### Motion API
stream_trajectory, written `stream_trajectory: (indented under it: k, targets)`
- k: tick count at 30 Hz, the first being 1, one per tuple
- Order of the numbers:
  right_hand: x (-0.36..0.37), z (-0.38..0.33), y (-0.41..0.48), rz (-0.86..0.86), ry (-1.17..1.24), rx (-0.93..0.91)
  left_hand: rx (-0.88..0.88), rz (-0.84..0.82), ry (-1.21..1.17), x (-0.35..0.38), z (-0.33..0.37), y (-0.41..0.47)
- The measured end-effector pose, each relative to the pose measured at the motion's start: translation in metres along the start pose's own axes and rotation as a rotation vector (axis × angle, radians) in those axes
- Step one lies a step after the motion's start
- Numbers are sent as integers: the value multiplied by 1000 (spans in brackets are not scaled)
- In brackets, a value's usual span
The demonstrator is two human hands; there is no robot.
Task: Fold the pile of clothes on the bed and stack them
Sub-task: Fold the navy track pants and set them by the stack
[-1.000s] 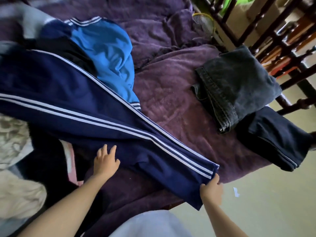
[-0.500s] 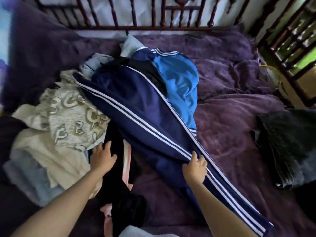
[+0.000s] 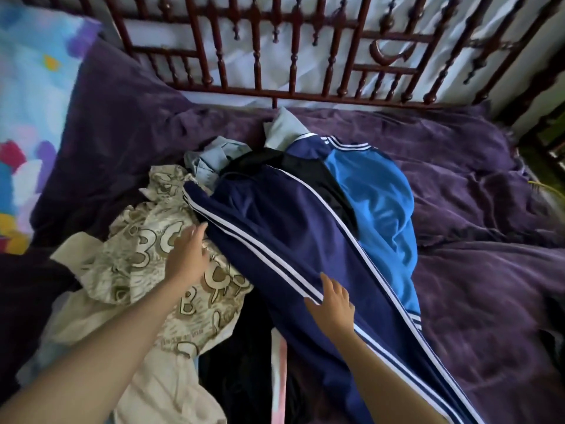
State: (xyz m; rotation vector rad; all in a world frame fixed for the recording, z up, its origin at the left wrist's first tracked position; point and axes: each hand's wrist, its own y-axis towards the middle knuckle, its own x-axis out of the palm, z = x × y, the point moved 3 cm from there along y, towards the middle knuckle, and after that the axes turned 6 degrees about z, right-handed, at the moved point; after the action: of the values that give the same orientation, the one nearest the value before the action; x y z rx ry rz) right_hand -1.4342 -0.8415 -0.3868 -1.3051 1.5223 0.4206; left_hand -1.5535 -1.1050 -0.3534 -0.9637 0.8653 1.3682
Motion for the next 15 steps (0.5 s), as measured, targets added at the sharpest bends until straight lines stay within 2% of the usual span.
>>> stream_trajectory:
  k: [2,4,7,10,12,15]
  targets:
    - [0,0,16,-6,-2,27,73,51,85,-6,-3,32]
    - [0,8,27,-41,-60,65,156,24,187,-8,-3,61]
    - [-1,21,36,-103,-187,84,227,-130,341,-3,2,94]
    - [-2,32,37,-102,-224,47,204,-278,450,6,7,111]
    - [-4,41,40,-31,-139,22,188,-190,369,3,13,125]
    - [-26,50,50,251,133,30,276,136,175,-19,53,153]
